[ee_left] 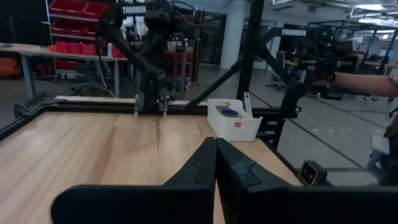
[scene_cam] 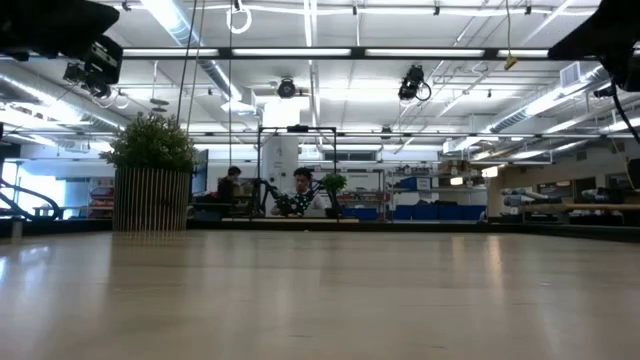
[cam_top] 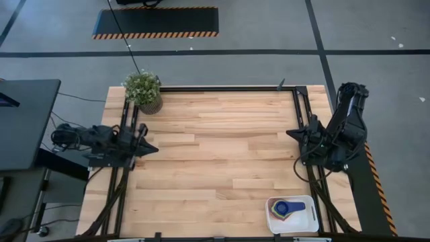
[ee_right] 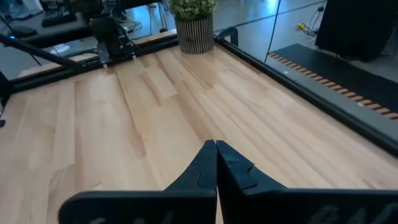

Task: Nest measuring cups in basket
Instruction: Return to Home Position

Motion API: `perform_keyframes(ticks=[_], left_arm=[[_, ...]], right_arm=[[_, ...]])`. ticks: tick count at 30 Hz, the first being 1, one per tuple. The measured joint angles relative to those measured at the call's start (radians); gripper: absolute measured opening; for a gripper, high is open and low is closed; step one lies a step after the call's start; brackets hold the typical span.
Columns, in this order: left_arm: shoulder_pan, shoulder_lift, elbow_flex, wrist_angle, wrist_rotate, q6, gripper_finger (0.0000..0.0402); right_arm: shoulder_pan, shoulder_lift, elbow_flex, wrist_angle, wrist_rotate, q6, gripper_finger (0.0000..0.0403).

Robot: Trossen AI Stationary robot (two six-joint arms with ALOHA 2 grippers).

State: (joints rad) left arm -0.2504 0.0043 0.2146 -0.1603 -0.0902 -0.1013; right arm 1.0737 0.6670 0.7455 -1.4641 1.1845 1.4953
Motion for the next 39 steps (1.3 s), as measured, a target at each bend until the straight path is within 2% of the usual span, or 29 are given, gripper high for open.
perform_keyframes(ticks=[7,15,30,37,39], left_arm=[[0.001,-0.001,-0.042,0.04,-0.004,0.008,0.0013],[0.001,0.0,-0.06,0.032,-0.011,0.022,0.0013],[0.001,0.0,-0.06,0.025,-0.01,0.097,0.0013],[0.001,0.0,-0.06,0.001,-0.01,0.102,0.0013],[0.001,0.0,-0.06,-0.001,-0.01,0.113,0.0013]], right_arm=[[0.003,-0.048,-0.13,0.141,0.036,-0.011,0.0],[0.058,-0.086,-0.243,0.233,0.048,0.021,0.0],[0.142,-0.088,-0.365,0.272,0.131,0.025,0.0],[0.162,-0.088,-0.45,0.263,0.133,0.167,0.0],[0.174,-0.088,-0.464,0.278,0.165,0.181,0.0]])
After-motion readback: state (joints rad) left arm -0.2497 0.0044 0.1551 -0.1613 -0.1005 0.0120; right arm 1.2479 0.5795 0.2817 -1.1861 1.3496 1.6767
